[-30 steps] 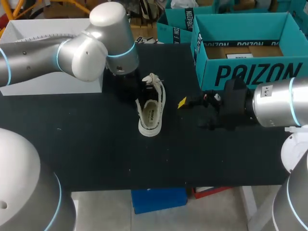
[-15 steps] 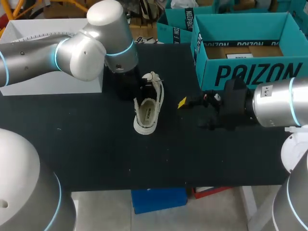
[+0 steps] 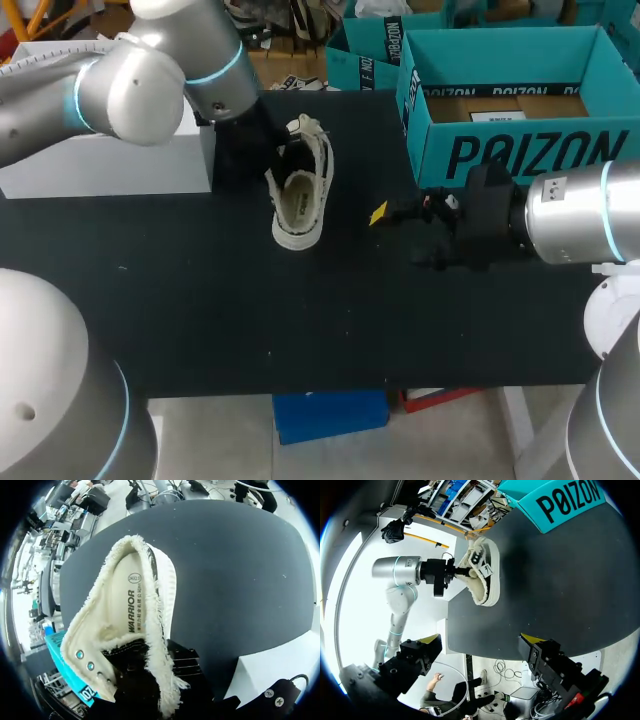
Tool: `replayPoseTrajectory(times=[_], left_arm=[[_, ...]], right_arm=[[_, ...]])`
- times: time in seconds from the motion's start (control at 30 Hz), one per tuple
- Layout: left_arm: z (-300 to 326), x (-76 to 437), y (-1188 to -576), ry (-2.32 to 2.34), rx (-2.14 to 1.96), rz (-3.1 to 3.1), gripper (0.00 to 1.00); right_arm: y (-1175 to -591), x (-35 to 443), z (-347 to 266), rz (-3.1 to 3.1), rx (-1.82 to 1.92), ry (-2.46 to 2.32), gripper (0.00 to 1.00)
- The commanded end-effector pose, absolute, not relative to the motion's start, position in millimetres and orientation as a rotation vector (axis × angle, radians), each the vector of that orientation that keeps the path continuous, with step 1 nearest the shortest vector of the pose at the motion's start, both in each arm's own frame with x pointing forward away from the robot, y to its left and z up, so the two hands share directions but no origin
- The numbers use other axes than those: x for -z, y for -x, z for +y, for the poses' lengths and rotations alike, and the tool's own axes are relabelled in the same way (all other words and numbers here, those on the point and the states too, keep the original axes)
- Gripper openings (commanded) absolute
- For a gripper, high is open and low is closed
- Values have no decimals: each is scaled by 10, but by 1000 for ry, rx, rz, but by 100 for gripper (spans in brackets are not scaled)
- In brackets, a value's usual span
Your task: Take the shoe out of the shoebox, open the shoe tongue, remove and reinsert the insole, then place the shoe into the shoebox
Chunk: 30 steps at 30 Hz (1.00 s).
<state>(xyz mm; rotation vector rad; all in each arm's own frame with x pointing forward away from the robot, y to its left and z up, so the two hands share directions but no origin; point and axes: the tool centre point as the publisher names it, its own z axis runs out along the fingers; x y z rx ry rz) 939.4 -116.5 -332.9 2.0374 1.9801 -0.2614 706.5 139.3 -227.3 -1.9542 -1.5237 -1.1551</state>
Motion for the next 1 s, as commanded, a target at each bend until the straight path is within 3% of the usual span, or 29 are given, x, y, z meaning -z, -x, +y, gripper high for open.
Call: replayPoseTrajectory(times=[0.03,0.57,1.0], left_arm=[[-950,3012,-9442,-2002,285,2002,0],[-108,1936,-9985,-1361,306,2281,0],[1075,1813,-10617,-858,359,2393,0]], right_arm=[[-7068,2270,1399,-1524,1155,1955,100],[-7068,2270,1399,-1524,1155,1955,100],[-7068,2270,1399,-1524,1155,1955,100]])
